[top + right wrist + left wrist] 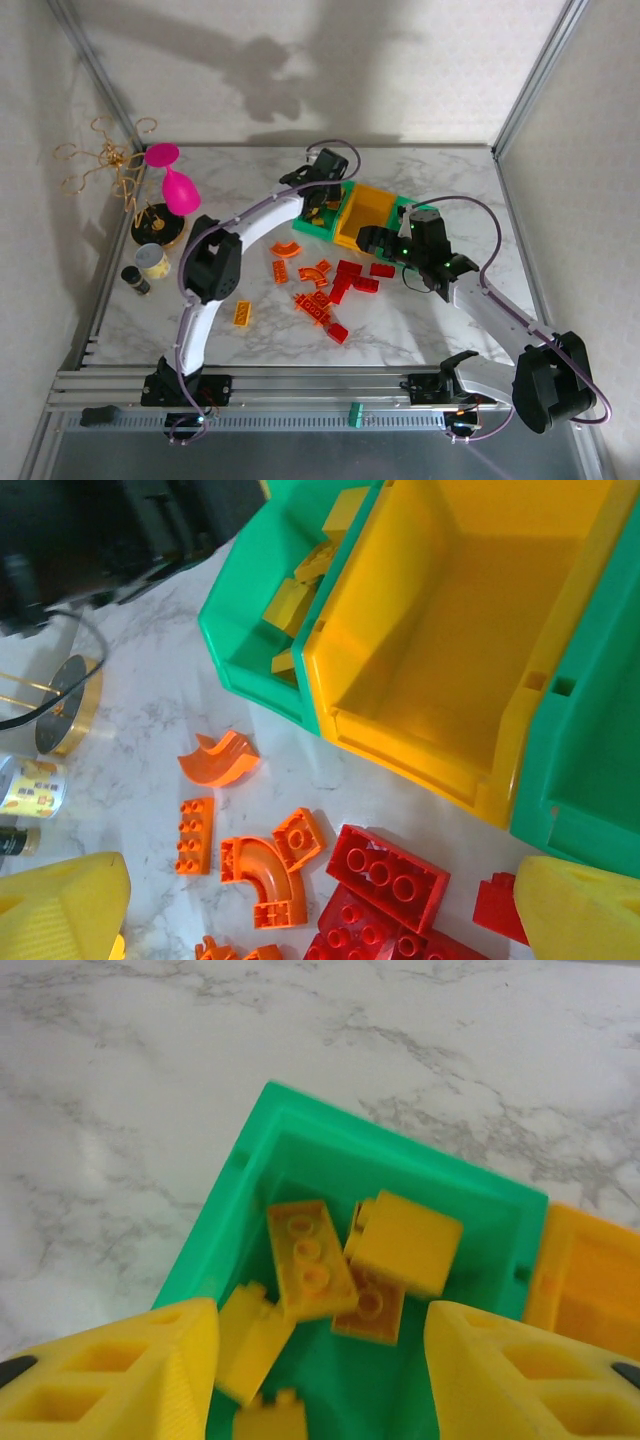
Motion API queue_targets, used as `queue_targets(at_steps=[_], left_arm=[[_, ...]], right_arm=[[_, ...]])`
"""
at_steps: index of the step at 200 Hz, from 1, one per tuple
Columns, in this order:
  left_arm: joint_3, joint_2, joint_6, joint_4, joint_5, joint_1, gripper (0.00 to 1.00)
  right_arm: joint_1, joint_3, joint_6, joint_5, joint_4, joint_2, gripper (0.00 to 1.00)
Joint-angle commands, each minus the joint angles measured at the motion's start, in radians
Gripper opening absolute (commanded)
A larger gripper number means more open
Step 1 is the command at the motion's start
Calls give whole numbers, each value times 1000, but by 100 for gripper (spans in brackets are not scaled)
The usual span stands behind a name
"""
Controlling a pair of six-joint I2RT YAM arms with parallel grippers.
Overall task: Sort the legos into containers by color
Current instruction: Place the lego in the container, then pick up the lego from the bottom-left of the table.
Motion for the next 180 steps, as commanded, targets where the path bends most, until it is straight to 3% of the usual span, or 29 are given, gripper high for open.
queue_targets(at_steps=[1,41,80,132,180], left_arm=[[-159,-196,-34,39,67,-5,58],[-528,-468,-88,78,55,-27,61],[-810,-699,-163,-20,-28,-54,64],[-1058,-944,-335,-198,-56,-76,70],[-1224,-1020,-475,-260,-29,-82,76]], right_arm=[[11,28,-34,-43,3,12,99],[108,32,-63,-32,-1,34,99],[192,18,-83,-52,5,65,99],[334,-34,-70,-24,77,109,99],[404,-65,-28,-4,146,166,99]])
